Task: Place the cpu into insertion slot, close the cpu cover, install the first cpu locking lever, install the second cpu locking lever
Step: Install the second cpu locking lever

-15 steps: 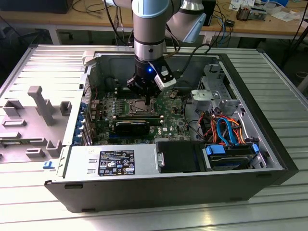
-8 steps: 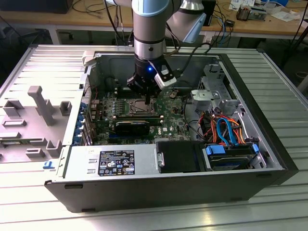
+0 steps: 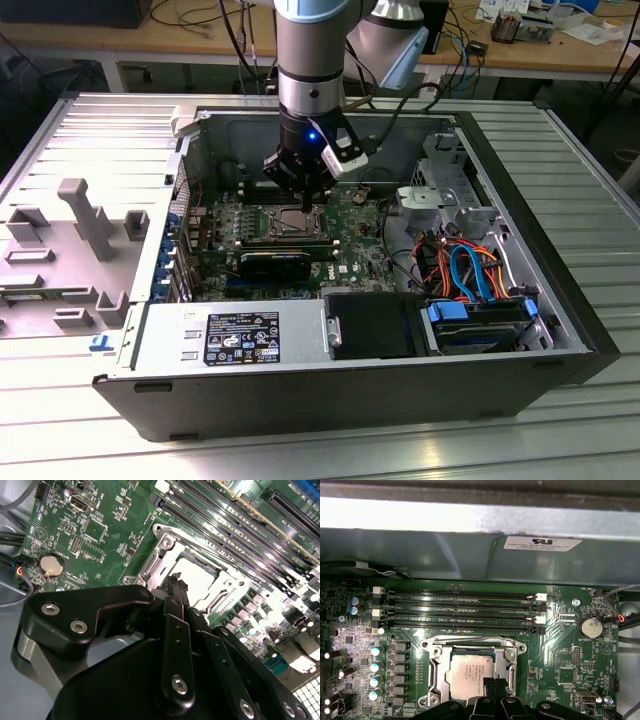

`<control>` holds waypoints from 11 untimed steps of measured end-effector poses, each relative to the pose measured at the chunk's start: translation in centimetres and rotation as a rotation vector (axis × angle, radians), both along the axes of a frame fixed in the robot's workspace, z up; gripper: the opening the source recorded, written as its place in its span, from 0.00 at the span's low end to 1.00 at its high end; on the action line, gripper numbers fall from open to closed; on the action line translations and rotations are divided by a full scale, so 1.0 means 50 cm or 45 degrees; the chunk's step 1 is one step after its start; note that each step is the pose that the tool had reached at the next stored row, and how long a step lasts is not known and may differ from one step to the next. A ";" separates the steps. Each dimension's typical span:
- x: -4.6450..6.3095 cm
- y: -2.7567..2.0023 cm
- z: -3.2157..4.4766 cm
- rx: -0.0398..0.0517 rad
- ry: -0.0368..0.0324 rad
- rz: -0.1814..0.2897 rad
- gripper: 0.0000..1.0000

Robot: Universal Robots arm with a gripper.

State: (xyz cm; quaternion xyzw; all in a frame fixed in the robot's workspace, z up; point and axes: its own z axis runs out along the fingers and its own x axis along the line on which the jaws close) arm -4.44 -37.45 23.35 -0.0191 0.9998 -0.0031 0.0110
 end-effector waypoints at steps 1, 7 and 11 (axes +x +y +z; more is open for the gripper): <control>0.000 0.0000 0.000 0.000 0.0000 0.000 0.11; 0.000 -0.0003 0.001 -0.001 0.0002 0.000 0.11; 0.000 -0.0074 0.000 -0.001 0.0001 0.000 0.11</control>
